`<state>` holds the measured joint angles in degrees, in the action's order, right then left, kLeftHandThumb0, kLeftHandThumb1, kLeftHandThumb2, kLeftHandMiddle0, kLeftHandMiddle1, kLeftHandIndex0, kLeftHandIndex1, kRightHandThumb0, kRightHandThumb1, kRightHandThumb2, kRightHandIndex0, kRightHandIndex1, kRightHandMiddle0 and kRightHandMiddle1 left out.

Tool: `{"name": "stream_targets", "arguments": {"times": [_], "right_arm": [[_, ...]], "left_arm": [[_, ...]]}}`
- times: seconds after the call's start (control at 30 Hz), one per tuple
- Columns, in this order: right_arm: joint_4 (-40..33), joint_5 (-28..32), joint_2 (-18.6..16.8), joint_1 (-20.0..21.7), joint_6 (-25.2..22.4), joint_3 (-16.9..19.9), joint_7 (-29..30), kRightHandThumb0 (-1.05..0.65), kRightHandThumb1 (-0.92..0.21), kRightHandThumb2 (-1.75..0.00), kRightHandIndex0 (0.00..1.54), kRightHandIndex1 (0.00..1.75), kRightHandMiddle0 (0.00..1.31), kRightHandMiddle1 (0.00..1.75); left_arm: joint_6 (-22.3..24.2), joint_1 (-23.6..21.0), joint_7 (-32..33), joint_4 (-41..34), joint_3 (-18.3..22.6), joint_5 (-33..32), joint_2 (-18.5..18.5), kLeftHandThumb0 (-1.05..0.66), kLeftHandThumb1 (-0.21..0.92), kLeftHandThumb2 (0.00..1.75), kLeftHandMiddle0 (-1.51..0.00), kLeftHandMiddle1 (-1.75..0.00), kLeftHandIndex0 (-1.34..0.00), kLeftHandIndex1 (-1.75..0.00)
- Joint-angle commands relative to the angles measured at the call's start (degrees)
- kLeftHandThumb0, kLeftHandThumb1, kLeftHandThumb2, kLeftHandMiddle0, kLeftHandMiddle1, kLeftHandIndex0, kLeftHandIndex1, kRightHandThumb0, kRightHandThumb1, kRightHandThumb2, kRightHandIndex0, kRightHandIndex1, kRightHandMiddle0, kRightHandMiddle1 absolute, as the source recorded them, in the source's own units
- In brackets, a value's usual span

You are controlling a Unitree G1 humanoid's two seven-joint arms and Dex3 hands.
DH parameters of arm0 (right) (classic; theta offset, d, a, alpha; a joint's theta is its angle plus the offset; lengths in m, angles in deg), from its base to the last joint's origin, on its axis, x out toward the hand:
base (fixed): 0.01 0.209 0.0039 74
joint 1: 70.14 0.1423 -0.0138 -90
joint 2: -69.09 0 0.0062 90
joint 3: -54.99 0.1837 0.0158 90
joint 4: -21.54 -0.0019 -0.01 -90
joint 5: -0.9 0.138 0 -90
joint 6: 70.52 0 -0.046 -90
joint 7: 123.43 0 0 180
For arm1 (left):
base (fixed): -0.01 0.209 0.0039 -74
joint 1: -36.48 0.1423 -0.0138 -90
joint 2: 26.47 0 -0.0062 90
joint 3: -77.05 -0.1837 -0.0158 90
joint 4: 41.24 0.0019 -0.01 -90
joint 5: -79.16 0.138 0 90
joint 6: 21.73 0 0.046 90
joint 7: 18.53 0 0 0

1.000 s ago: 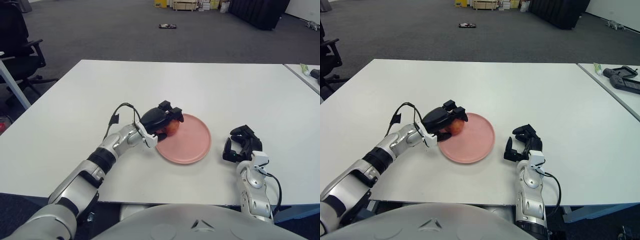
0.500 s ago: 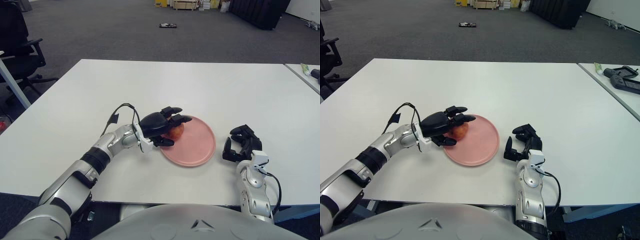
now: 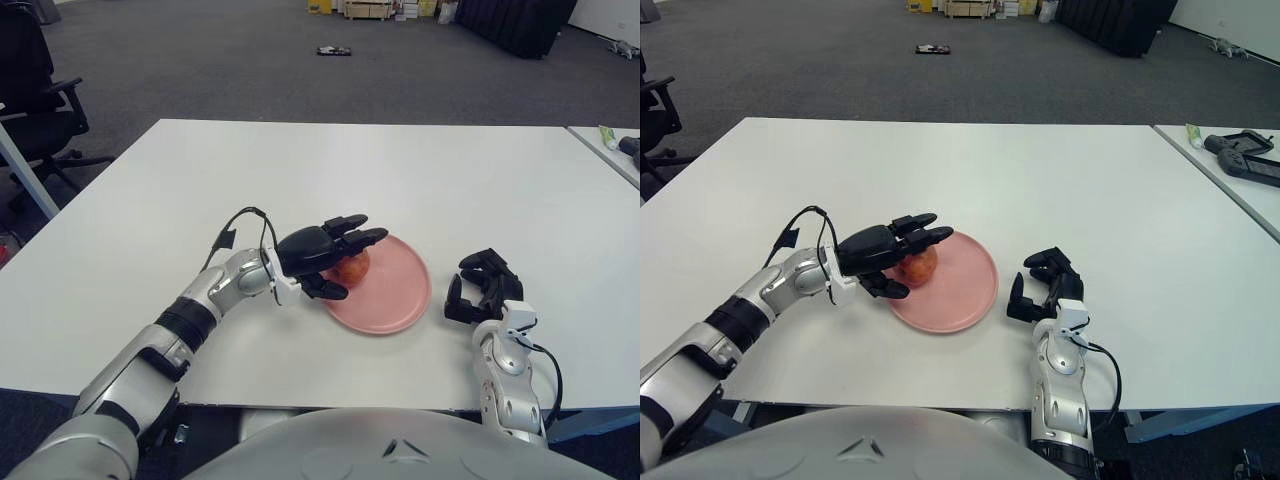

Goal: Put the apple into the plate.

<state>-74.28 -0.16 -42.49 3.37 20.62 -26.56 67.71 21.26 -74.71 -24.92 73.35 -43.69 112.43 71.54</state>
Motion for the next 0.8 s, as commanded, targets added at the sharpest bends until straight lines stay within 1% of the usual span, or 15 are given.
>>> {"name": "stream_targets", "arguments": {"times": [0.0, 0.17, 0.37, 0.43, 0.47, 0.57, 0.7, 0.77], "right_arm": [[0.8, 0.6, -0.3, 0.1, -1.6, 0.1, 0.1, -0.01, 0.09, -1.75, 0.94, 1.75, 0.73, 1.62], [0.8, 0.8, -0.4, 0.1, -1.9, 0.1, 0.1, -0.01, 0.09, -1.75, 0.94, 1.75, 0.73, 1.62], [1.0, 0.8, -0.3, 0.1, -1.3, 0.2, 0.0, -0.01, 0.09, -1.75, 0.94, 1.75, 0.73, 1.62], [1.0, 0.7, -0.3, 0.1, -1.1, 0.1, 0.0, -0.01, 0.09, -1.75, 0.94, 1.75, 0.73, 1.62], [1.0, 0.6, -0.3, 0.0, -1.1, 0.1, 0.1, -0.01, 0.09, -1.75, 0.94, 1.75, 0.73, 1.62], [0.9, 0.6, -0.4, 0.0, -1.3, 0.2, 0.2, -0.01, 0.09, -1.75, 0.94, 1.75, 0.73, 1.62], [0.7, 0.9, -0.4, -0.1, -1.6, 0.3, 0.0, -0.01, 0.09, -1.75, 0.94, 1.75, 0.73, 1.62], [0.7, 1.2, -0.4, -0.1, -1.7, 0.4, -0.1, -0.01, 0.09, -1.75, 0.94, 1.75, 0.73, 1.62]], "left_arm": [[0.2, 0.5, 0.5, -1.4, 2.2, -0.2, 0.8, -1.05, 0.92, 0.82, 0.00, 0.00, 0.00, 0.00], [1.2, 1.3, 1.0, -2.4, 3.9, -0.1, 0.5, -1.05, 0.92, 0.82, 0.00, 0.00, 0.00, 0.00], [2.7, 2.7, 0.4, -3.2, 5.8, -2.0, -0.3, -1.05, 0.92, 0.83, 0.00, 0.00, 0.00, 0.00], [3.3, 3.4, -0.7, -3.6, 6.5, -3.9, -0.3, -1.05, 0.92, 0.84, 0.00, 0.00, 0.00, 0.00], [4.7, 4.2, -2.4, -4.2, 7.5, -6.8, 0.0, -1.05, 0.92, 0.84, 0.00, 0.00, 0.00, 0.00], [7.9, 5.8, -6.0, -5.8, 9.3, -12.4, 0.4, -1.05, 0.92, 0.88, 0.00, 0.00, 0.00, 0.00], [11.9, 7.6, -7.8, -7.3, 11.7, -16.3, 0.1, -1.05, 0.92, 0.93, 0.00, 0.00, 0.00, 0.00], [13.3, 8.4, -7.5, -7.4, 13.1, -17.5, -0.4, -1.05, 0.92, 0.97, 0.00, 0.00, 0.00, 0.00]]}}
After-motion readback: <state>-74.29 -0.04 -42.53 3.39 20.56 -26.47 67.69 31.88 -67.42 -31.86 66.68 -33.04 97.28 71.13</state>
